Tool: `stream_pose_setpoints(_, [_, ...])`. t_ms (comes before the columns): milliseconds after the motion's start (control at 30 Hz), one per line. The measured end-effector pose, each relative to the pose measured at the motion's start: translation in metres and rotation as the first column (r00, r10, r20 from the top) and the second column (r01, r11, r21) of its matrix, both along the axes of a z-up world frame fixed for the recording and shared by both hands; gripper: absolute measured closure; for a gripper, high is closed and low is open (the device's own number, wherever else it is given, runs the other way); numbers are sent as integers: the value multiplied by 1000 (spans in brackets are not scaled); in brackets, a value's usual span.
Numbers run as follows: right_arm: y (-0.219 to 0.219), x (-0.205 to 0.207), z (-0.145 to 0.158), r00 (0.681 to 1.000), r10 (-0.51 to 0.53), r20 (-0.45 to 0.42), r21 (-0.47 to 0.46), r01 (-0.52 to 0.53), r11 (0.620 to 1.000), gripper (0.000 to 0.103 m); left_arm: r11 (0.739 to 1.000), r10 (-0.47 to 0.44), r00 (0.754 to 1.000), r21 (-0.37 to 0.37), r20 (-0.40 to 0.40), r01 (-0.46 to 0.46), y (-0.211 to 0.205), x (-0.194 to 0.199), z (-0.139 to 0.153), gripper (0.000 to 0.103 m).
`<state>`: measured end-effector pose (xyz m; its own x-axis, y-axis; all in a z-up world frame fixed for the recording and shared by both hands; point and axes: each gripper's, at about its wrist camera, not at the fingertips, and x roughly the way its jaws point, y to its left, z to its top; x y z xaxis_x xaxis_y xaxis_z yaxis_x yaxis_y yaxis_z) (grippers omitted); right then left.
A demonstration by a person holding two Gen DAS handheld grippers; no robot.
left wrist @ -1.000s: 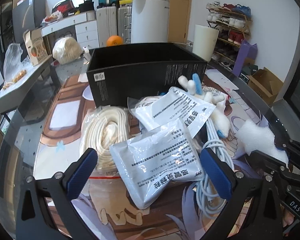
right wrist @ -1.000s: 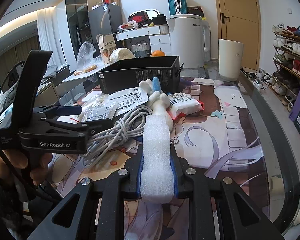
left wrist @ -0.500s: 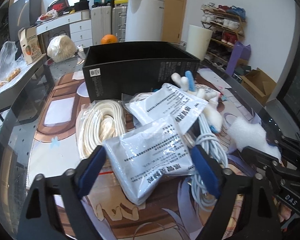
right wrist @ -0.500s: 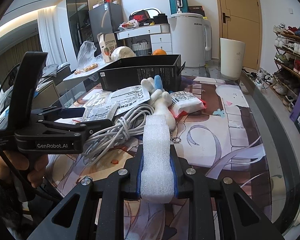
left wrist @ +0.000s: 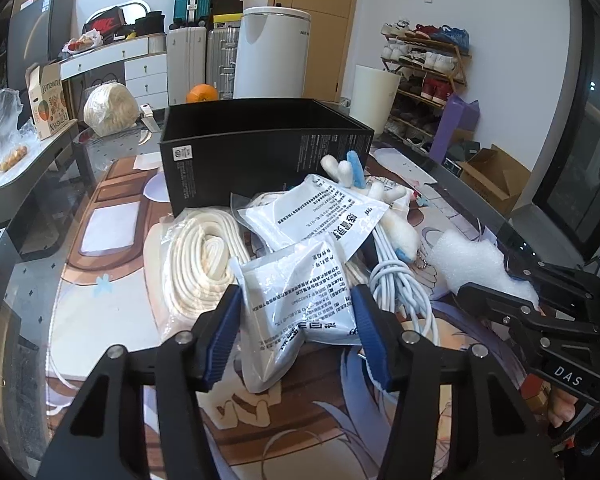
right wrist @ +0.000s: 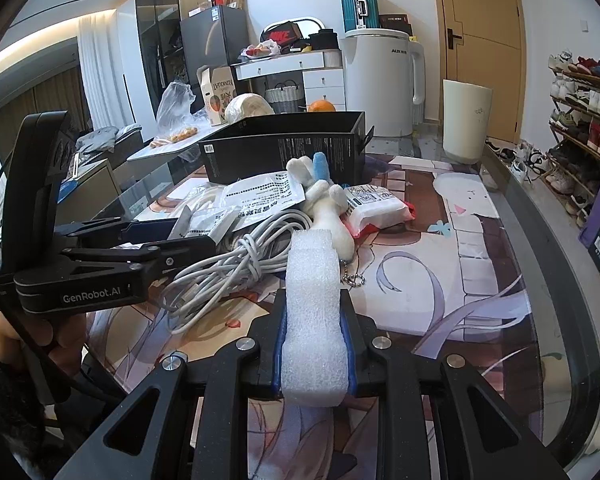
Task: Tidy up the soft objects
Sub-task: 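Lift the foam strip toward the black box with the right gripper while the left grasps a white printed packet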
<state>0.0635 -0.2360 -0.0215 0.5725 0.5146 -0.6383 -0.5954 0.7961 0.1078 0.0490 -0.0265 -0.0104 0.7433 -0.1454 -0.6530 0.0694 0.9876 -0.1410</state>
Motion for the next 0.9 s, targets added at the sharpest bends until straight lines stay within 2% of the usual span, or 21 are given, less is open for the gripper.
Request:
stream_pose_setpoints(567, [2, -8, 18, 998, 14, 65, 28, -15, 999, 81, 999, 44, 991, -32, 125, -40, 21, -18, 30, 49])
stream_pose_setpoints(900, [14, -4, 32, 995, 39, 89, 33, -42, 999, 81, 999, 52, 980, -9, 192, -52, 25, -16, 50, 49])
